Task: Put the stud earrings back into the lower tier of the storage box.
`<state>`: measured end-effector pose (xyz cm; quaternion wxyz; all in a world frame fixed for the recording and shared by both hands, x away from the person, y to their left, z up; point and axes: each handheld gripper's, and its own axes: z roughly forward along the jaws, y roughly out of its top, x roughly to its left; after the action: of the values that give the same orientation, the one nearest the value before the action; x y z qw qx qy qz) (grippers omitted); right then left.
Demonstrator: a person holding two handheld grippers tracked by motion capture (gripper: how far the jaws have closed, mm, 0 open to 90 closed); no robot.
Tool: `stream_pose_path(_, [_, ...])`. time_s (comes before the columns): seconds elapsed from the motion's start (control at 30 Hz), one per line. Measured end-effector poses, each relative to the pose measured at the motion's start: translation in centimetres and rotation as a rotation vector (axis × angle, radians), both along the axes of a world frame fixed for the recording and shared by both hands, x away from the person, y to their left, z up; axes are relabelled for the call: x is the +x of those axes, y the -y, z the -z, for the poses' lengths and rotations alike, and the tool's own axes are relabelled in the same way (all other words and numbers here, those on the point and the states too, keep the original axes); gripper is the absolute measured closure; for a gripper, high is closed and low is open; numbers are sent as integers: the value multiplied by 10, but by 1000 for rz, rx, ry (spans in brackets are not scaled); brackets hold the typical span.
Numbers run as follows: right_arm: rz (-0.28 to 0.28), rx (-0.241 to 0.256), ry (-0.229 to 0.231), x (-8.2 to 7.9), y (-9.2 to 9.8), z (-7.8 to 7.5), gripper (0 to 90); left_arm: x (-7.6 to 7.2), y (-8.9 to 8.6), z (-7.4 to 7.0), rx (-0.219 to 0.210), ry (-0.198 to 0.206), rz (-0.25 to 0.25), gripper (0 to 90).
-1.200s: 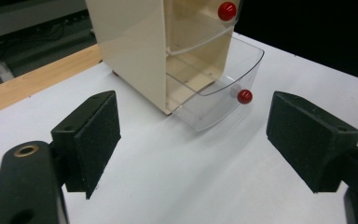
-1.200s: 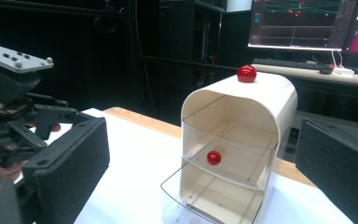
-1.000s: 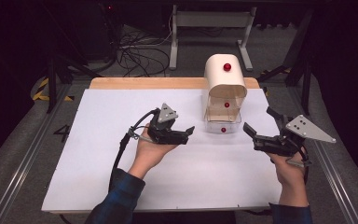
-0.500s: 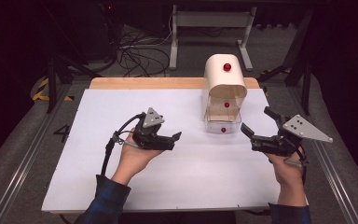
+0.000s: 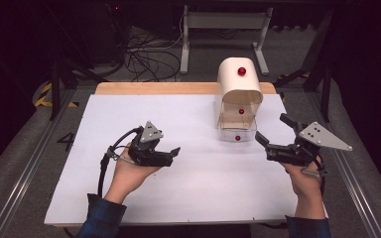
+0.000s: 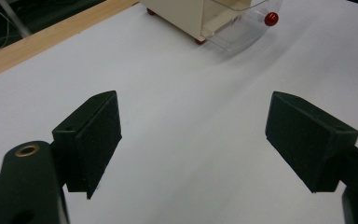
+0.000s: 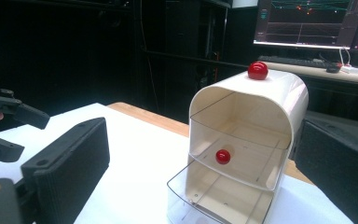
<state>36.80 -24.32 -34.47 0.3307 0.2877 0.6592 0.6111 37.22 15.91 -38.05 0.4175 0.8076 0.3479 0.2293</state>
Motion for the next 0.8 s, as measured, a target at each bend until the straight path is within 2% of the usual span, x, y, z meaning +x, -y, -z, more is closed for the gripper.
stream_pose_path(0.23, [2,-1,0,0,0,0,35,-5,-10,5,24,-31,-2,194])
stream_pose_path(0.37, [1,1,-1,0,0,0,35,-7,-13,8,54,-47,2,211])
stream_pose_path(0.57, [0,-1,-1,1,0,0,35,-11,-16,15,100,-64,4,266])
stream_pose_path(0.8, [1,-2,-1,1,1,0,34,-12,-22,23,125,-88,3,329])
